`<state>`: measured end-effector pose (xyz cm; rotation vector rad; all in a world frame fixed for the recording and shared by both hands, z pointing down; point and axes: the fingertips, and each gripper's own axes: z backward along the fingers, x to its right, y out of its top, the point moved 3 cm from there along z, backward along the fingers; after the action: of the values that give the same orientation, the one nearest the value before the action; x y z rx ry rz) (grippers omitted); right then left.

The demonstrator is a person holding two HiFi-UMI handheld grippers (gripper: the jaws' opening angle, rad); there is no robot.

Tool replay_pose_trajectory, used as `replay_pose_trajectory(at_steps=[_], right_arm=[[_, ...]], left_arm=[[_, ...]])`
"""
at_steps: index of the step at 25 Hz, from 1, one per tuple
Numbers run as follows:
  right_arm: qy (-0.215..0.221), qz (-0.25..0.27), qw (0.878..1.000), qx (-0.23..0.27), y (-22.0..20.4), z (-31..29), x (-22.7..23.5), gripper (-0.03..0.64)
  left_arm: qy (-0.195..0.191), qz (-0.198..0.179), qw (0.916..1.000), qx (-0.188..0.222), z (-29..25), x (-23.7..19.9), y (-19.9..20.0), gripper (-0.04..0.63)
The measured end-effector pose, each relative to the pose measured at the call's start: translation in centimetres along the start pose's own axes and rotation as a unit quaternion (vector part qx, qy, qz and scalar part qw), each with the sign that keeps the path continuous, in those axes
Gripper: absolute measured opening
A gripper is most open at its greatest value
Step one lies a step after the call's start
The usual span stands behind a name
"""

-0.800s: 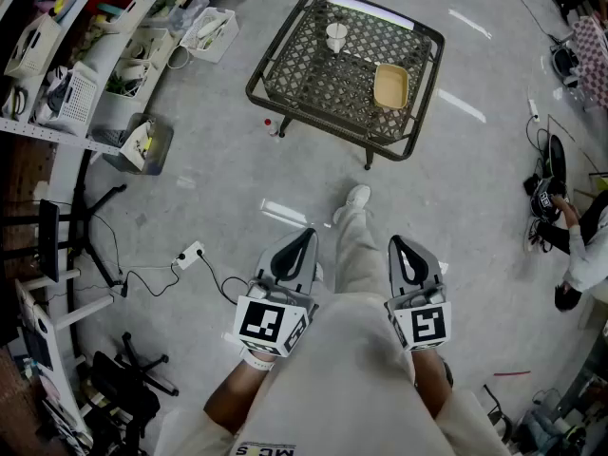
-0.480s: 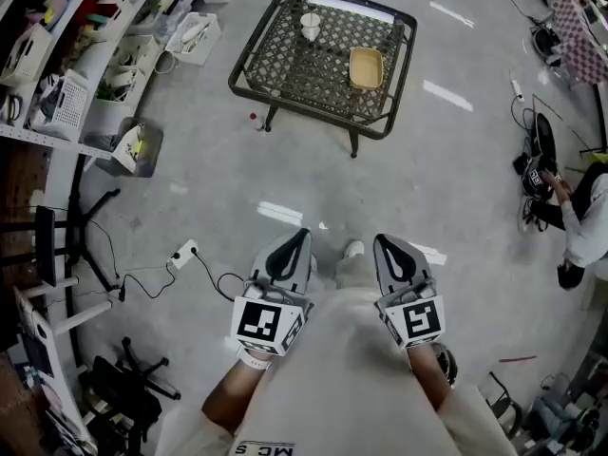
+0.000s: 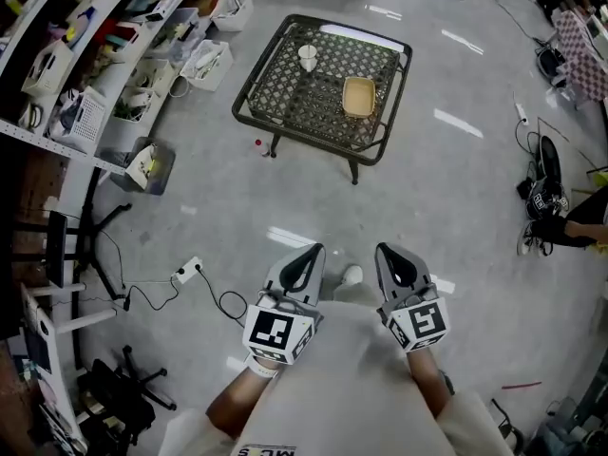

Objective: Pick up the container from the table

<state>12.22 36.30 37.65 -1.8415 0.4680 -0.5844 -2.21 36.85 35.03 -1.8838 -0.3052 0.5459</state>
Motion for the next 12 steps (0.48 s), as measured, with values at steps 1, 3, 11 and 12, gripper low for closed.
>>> replay_pose_trajectory(at_steps=[1,3,11,12], right_arm=[[-0.001,-0.001,1.0,0.005,0.1,0.4,0.7,0.017],[-0.007,-0.009,1.0,0.015,0.4,1.3,2.4,0.017],[0.005,-0.01,1.0,0.018,-1.2,4.3,7.5,0.017],[0.005,-0.011,1.0,0.018,-1.3,4.3,8.1,0.017]], left_arm=[[0.0,-0.002,1.0,-0.002,-0.5,0.5,-0.1,0.023],[-0.002,-0.009,0.9999,-0.007,-1.5,1.7,0.0,0.023],[0.01,-0.007,0.9999,-0.008,-5.3,6.2,-1.1,0.023],[0.012,-0.006,0.9999,-0.01,-5.7,6.5,-1.2,0.023]])
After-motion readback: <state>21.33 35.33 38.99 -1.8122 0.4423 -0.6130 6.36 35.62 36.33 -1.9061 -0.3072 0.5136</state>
